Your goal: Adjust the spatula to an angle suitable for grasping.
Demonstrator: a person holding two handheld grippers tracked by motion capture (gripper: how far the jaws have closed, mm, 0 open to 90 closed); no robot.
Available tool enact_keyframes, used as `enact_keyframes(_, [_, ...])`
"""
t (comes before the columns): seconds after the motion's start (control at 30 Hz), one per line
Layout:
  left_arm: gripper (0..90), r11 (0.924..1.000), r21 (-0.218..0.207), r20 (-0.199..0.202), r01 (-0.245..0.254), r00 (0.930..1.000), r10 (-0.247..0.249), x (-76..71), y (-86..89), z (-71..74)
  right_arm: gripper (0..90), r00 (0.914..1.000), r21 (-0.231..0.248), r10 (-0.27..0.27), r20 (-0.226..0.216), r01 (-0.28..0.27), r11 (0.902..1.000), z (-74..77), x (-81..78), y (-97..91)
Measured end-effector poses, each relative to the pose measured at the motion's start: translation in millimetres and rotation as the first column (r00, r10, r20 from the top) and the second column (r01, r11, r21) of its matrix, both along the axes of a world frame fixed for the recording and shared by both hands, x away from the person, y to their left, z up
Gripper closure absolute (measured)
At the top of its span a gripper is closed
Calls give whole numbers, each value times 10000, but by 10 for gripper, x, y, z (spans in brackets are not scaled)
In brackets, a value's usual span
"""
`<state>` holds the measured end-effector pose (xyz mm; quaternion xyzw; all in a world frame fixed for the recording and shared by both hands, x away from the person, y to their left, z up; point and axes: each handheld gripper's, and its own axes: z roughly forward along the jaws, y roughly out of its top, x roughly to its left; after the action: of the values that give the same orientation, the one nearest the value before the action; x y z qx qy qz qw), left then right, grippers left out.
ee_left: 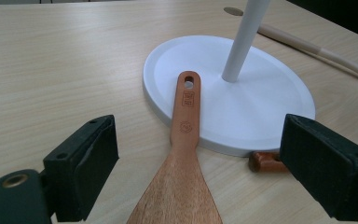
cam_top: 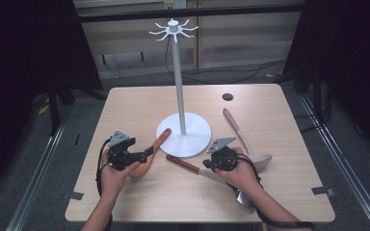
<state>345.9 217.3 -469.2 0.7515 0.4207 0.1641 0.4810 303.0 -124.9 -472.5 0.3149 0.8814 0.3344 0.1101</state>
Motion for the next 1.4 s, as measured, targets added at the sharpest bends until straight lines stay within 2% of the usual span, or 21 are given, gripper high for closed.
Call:
enact_keyframes(0.2, [116, 10000, -63, 44, 5, 10000, -5, 0, 9, 9, 899, 9988, -209, 343, -353, -351, 9992, -104, 37, 61])
enact_keyframes(0.33, [116, 10000, -58, 56, -15, 10000, 16, -1, 14, 14, 899, 9981, -334, 508, -362, -520, 9981, -134, 10, 87])
enact_keyframes(0.4, [116, 10000, -41, 60, -21, 10000, 21, -1, 15, 14, 899, 9983, -189, 404, -423, -412, 9990, -133, 2, 96])
enact_keyframes(0.43, [117, 10000, -30, 73, -22, 10000, 22, -2, 13, 16, 898, 9972, -28, 561, -503, -563, 9984, -139, 6, 98])
enact_keyframes(0.5, [117, 10000, -24, 115, -22, 9999, 23, -6, 9, 25, 898, 9969, -168, 631, -473, -639, 9978, -130, -2, 106])
enact_keyframes(0.67, [117, 10000, -56, 132, -53, 9999, 54, -7, 15, 29, 898, 9955, -15, 779, -545, -781, 9969, -133, -22, 139])
enact_keyframes(0.77, [117, 10000, -52, 135, -66, 9999, 67, -8, 17, 29, 898, 9949, -128, 865, -524, -872, 9961, -136, -35, 154])
enact_keyframes(0.9, [117, 10000, -36, 145, -41, 9999, 42, -8, 17, 32, 894, 9930, -40, 1006, -613, -1011, 9949, -144, -52, 176])
enact_keyframes(0.97, [118, 10000, -33, 154, -43, 9999, 44, -9, 16, 33, 891, 9929, -45, 1076, -504, -1080, 9941, -147, -48, 174])
enact_keyframes(1.17, [121, 9999, -39, 214, -100, 9997, 100, -14, 21, 39, 828, 9940, 215, 911, -608, -900, 9957, -74, -71, 118])
enact_keyframes(1.33, [123, 9999, -51, 270, -139, 9995, 140, -20, 8, 43, 775, 9942, 67, 866, -630, -863, 9962, -5, -120, 37])
enact_keyframes(1.4, [123, 10000, -14, 259, -98, 9996, 98, -22, -4, 38, 748, 9937, 117, 771, -818, -764, 9970, 4, -164, -21])
